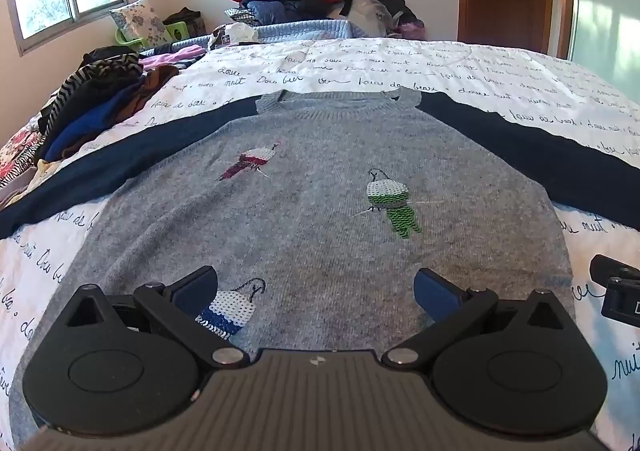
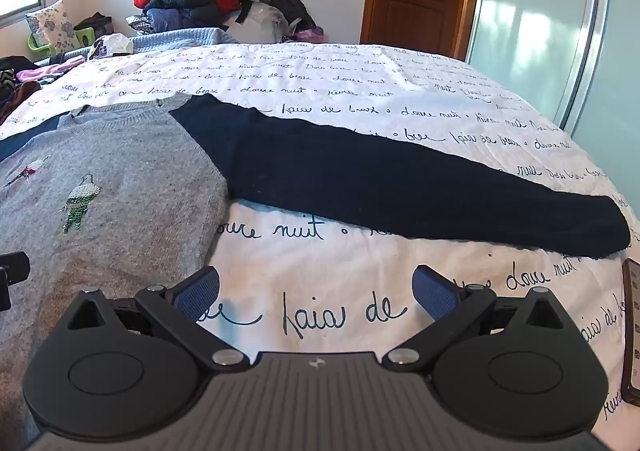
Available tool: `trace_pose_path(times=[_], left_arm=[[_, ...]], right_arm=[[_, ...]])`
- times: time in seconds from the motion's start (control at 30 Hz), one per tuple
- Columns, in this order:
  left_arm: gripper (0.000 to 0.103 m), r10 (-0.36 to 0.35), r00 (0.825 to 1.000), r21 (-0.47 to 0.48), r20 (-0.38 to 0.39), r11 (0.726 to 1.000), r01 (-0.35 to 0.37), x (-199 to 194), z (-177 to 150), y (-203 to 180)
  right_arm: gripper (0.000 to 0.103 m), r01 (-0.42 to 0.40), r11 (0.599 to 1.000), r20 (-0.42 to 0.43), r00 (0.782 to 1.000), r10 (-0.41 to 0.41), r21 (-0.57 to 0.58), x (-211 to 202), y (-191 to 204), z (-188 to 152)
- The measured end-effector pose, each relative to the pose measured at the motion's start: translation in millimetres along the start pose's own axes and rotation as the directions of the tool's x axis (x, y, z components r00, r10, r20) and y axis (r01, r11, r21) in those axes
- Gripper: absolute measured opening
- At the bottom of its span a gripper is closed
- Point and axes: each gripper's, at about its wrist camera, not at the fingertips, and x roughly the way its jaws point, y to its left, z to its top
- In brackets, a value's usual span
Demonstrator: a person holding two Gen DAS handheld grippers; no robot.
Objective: Fold small clothes
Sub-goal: 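Move the right tool toward the cuff of a navy sleeve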
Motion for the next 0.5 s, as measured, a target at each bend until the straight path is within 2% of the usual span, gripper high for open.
trace_pose_path(times=[0.5], left_arm=[[0.103, -0.019, 1.000, 0.013, 0.000, 1.000, 0.019, -1.1, 0.1, -3.2]], right_arm=[[0.103, -0.003, 1.000, 0.001, 1.000, 0.003, 0.000, -0.9, 0.8, -0.9]])
